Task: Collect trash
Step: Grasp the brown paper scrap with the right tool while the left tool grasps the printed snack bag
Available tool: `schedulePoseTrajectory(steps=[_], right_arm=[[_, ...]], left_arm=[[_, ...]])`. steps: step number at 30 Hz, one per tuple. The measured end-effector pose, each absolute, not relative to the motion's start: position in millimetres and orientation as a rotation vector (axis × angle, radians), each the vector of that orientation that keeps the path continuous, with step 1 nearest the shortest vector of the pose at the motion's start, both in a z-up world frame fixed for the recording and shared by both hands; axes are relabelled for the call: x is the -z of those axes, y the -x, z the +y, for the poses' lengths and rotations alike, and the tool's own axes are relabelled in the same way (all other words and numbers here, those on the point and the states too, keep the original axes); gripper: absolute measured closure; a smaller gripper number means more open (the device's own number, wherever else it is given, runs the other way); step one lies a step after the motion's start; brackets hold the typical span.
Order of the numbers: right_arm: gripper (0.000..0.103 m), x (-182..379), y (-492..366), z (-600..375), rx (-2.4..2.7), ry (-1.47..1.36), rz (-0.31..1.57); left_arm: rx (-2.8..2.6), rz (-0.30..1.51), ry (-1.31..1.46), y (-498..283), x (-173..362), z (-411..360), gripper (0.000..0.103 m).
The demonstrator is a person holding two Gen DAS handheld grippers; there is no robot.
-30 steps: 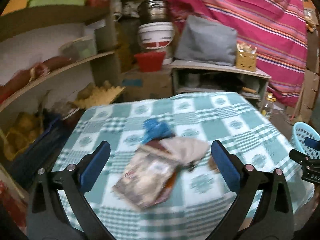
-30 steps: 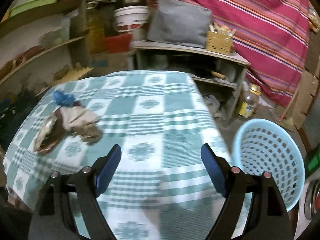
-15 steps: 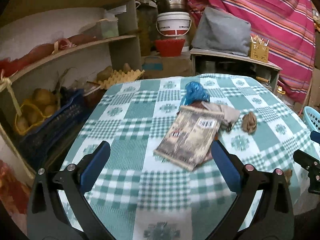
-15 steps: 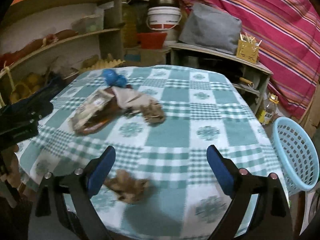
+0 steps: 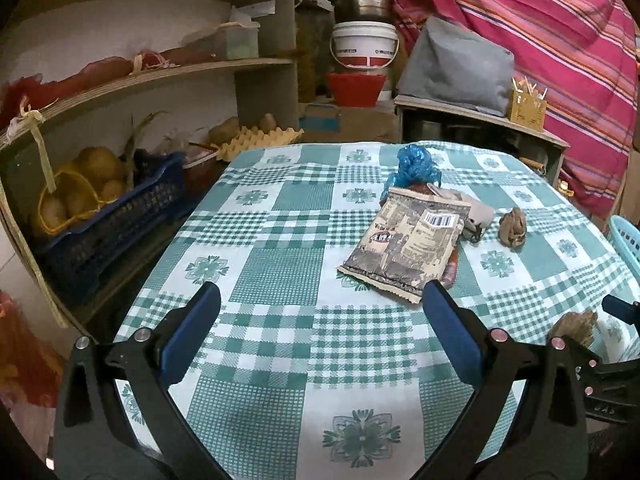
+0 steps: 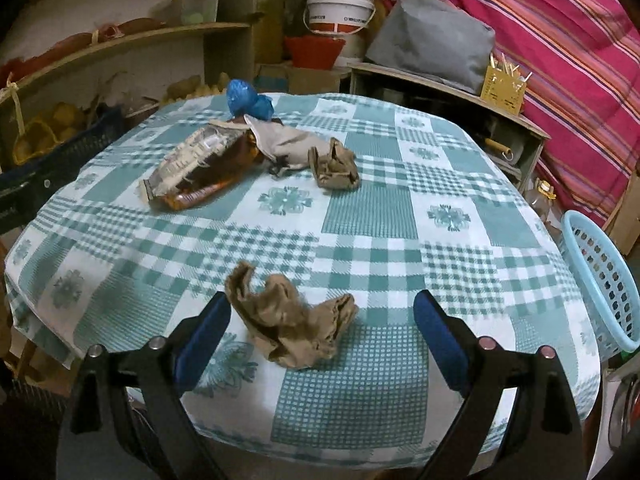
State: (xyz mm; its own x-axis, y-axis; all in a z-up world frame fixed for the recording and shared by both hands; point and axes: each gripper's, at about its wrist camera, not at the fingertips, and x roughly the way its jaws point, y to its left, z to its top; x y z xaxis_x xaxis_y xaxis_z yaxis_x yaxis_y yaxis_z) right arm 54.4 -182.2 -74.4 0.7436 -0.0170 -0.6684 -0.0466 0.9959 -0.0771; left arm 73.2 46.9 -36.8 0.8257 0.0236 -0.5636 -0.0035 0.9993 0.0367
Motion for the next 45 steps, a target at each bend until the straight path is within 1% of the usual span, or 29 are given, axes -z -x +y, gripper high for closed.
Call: schedulePoseTrajectory(steps=[3, 5, 6, 8, 9, 11, 18, 28, 31, 34, 38, 41, 43, 44, 45], right_arm=[[0.015, 78.4, -54.6, -182.5, -0.018, 0.095, 0.735], [0.032, 80.3, -56.0, -180.6, -0.041, 0.099, 0.746], [0.036, 81.4, -56.4, -179.4, -0.055, 0.099, 0.754], [0.05, 84.2, -57.4, -175.9, -0.081, 0.106, 0.766], [0.052, 85.2, -57.8, -174.7, -0.093, 0.109, 0.766], [0.059, 84.8, -59.0, -174.1, -0.106, 0.115, 0.76], [0.061, 59.0, -74.6, -191.0, -0.102, 0.1, 0.701], [0.061, -0.1, -129.6, -234.8, -0.045, 0.134, 0.614], [0.061, -0.3, -143.4, -257.0, -0.024, 0.081, 0.606], [0.061, 12.0, -150.8, -275.1, -0.038, 0.014, 0.663], [0.061, 16.4, -150.3, -290.9, -0.018, -0.014, 0.673], [0.061, 17.6, -149.7, -297.3, -0.008, -0.029, 0.674], [0.061, 19.1, -150.1, -298.7, 0.0, -0.029, 0.676], [0.061, 19.8, -150.0, -299.2, 0.001, -0.029, 0.678], [0.061, 20.3, -149.6, -298.9, 0.003, -0.027, 0.679]], left_arm=[[-0.003, 0.616, -0.042, -76.6, 42.7, 44.1, 0.005], [-0.002, 0.619, -0.047, -78.8, 45.7, 42.3, 0.005], [0.004, 0.622, -0.047, -80.5, 46.7, 40.9, 0.005], [0.007, 0.625, -0.048, -84.7, 47.6, 38.0, 0.005], [0.014, 0.628, -0.05, -87.2, 47.6, 35.7, 0.005], [0.015, 0.62, -0.055, -91.9, 48.7, 31.7, 0.005], [0.046, 0.628, -0.086, -112.6, 44.3, 11.9, 0.005], [0.131, 0.677, -0.126, -146.1, 52.4, -33.5, 0.005], [0.149, 0.702, -0.102, -158.2, 56.8, -42.4, 0.005], [0.12, 0.72, -0.113, -167.7, 62.5, -44.6, 0.006], [0.136, 0.764, -0.086, -180.5, 69.7, -38.7, 0.006], [0.126, 0.783, -0.073, -185.9, 71.4, -35.9, 0.013], [0.141, 0.787, -0.072, -185.9, 71.9, -34.1, 0.026], [0.149, 0.791, -0.068, -185.7, 71.8, -33.2, 0.03], [0.157, 0.794, -0.066, -185.1, 71.9, -33.0, 0.037]])
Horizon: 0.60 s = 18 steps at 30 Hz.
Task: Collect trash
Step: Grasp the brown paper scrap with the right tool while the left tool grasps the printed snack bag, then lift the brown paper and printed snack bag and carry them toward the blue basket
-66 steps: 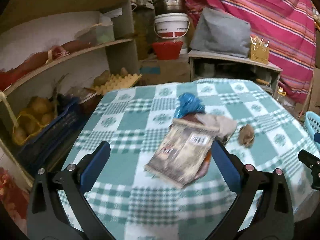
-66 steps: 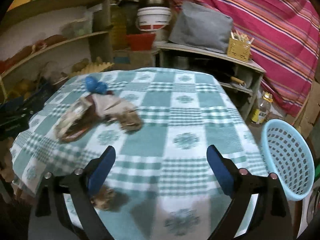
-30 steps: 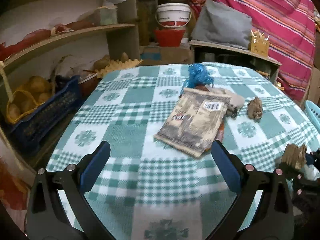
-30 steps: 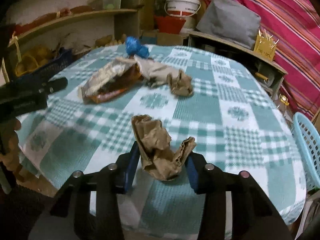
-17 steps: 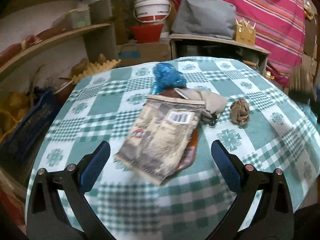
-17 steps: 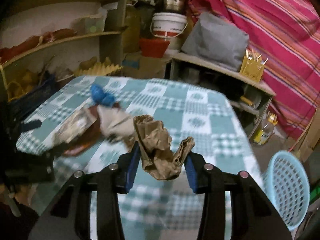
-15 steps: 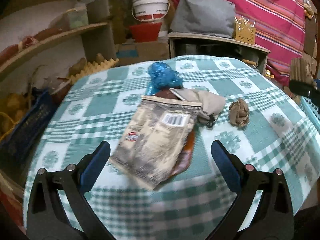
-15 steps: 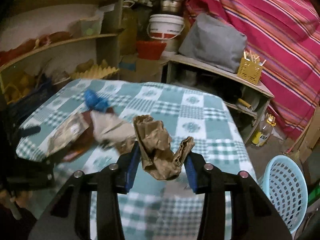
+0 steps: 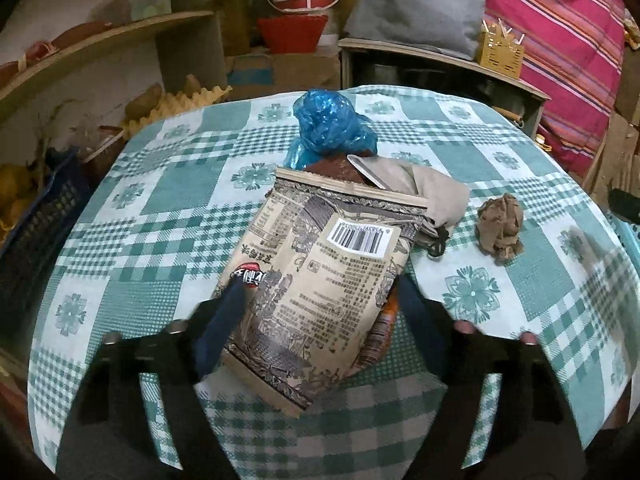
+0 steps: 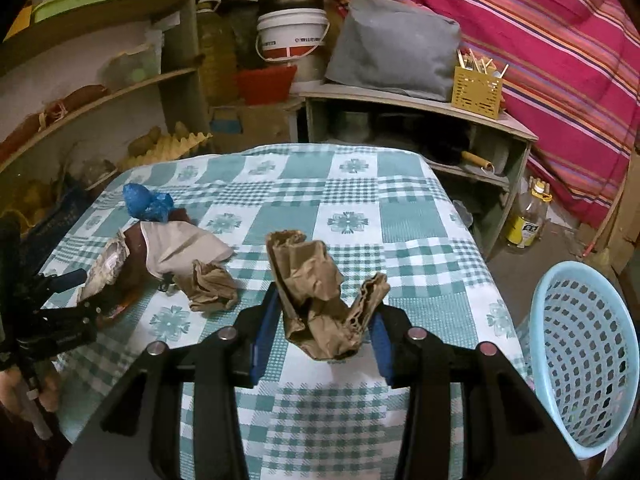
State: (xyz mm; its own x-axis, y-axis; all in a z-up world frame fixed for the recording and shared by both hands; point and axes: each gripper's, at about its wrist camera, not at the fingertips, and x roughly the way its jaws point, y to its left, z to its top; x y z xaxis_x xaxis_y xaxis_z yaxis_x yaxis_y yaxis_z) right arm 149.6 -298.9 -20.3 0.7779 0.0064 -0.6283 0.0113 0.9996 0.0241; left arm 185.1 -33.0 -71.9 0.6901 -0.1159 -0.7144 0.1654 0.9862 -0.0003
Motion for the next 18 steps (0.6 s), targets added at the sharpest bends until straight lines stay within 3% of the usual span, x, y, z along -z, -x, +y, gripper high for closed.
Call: schedulePoseTrajectory(steps=[2, 7, 9, 18], right_arm=[[0.061, 21.3, -148.7, -298.8, 0.006, -0.022, 0.68], [0.061, 21.3, -147.5, -296.8, 0.004, -0.013, 0.674], [0.061, 20.9, -146.8, -295.9, 0.003, -0.01, 0.671], [0.061, 11.2, -142.4, -301.0, -0.002, -0.028, 0.646]], left_arm=[[0.165, 0.789, -0.068, -182.3, 70.3, -32.3, 0.043], [0.194, 0.782, -0.078, -176.9, 64.9, -32.5, 0.08], [0.191, 0.777, -0.091, -174.8, 62.3, -33.0, 0.088], [0.132, 0.684, -0.122, -161.2, 26.7, -25.0, 0.099]])
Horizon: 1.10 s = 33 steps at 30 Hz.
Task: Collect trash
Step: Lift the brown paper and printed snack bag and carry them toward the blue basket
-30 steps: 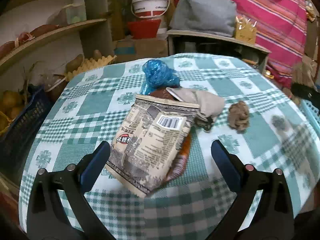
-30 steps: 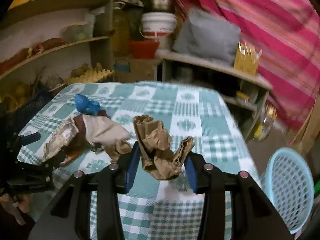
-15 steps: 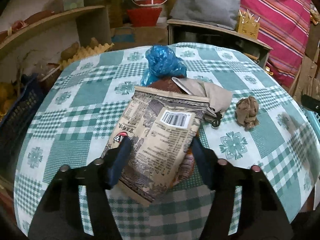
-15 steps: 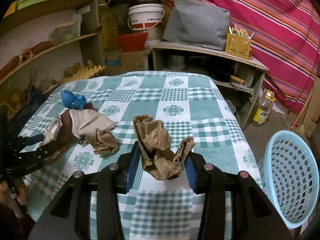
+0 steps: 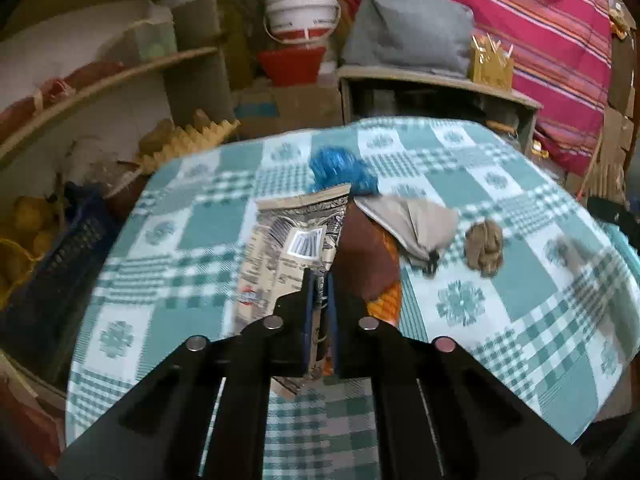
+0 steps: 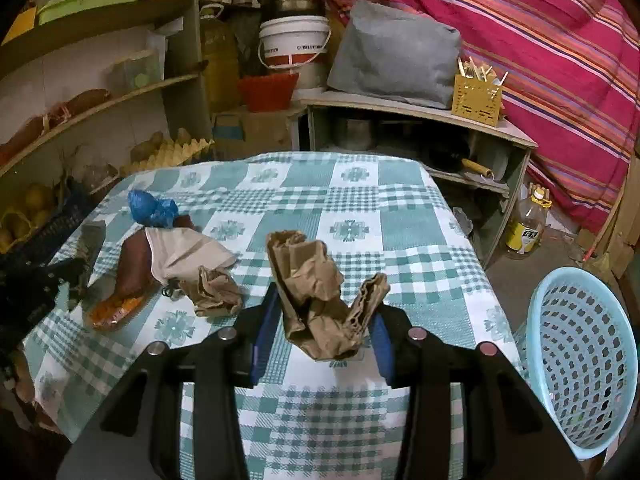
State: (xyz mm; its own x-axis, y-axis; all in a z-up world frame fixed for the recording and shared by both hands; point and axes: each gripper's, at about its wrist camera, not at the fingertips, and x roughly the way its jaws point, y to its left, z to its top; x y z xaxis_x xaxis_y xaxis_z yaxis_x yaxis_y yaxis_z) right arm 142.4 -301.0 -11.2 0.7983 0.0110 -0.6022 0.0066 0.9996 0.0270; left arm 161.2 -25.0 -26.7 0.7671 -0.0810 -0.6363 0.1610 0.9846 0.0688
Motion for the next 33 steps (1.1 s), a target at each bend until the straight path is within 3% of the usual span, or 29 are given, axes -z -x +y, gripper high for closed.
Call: schedulePoseTrajectory(steps=[12, 33], right_arm=[[0.061, -2.9, -132.9, -327.4, 0.035, -0.057, 0.606], [0.061, -11.3, -117.5, -390.9, 0.138, -0.093, 0.589]], left_arm=[[0.135, 0.546, -0.037, -146.2, -30.9, -42.0, 0.101], [0.288, 0.529, -0.016, -148.6, -42.1, -130.8, 0.101]])
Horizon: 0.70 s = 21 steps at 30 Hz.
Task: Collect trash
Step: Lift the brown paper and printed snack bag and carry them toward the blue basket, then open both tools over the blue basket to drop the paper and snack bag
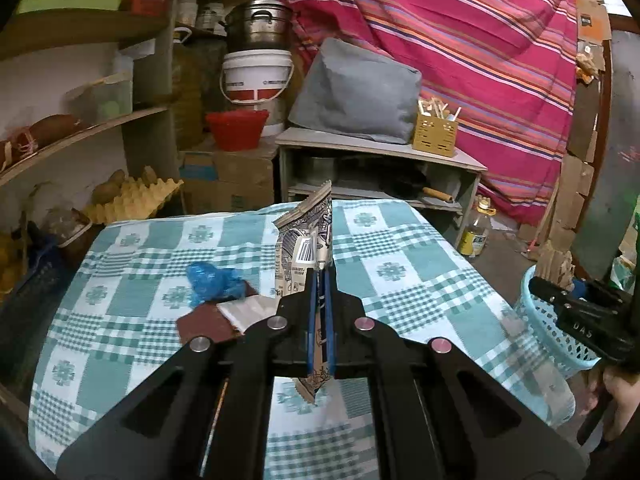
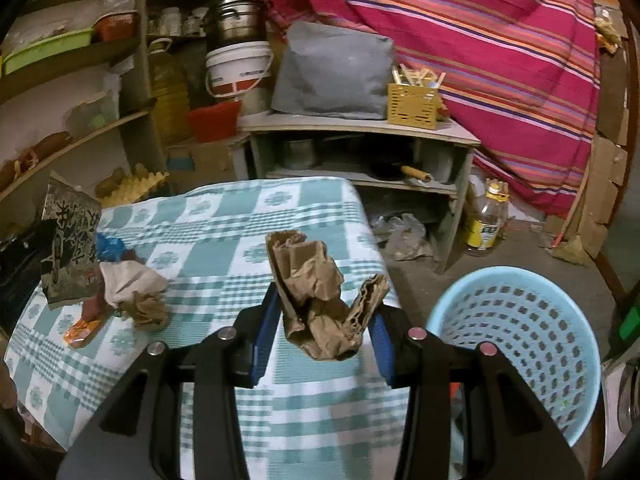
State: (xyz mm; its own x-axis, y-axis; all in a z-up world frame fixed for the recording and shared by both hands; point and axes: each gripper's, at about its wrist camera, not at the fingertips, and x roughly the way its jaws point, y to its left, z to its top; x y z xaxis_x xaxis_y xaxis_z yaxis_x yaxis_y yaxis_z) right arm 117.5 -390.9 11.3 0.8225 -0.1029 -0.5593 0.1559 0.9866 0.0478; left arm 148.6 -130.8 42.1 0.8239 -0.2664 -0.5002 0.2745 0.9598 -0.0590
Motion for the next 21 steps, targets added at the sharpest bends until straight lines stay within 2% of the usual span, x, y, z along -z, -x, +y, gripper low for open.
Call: schedulePoseTrajectory(steps=[21], right_arm=[[0.061, -6.8, -71.6, -506.0, 0.33, -0.172, 0.587]], left_arm=[[0.423, 0.546, -0.076, -144.4, -28.2, -228.5, 0.101]])
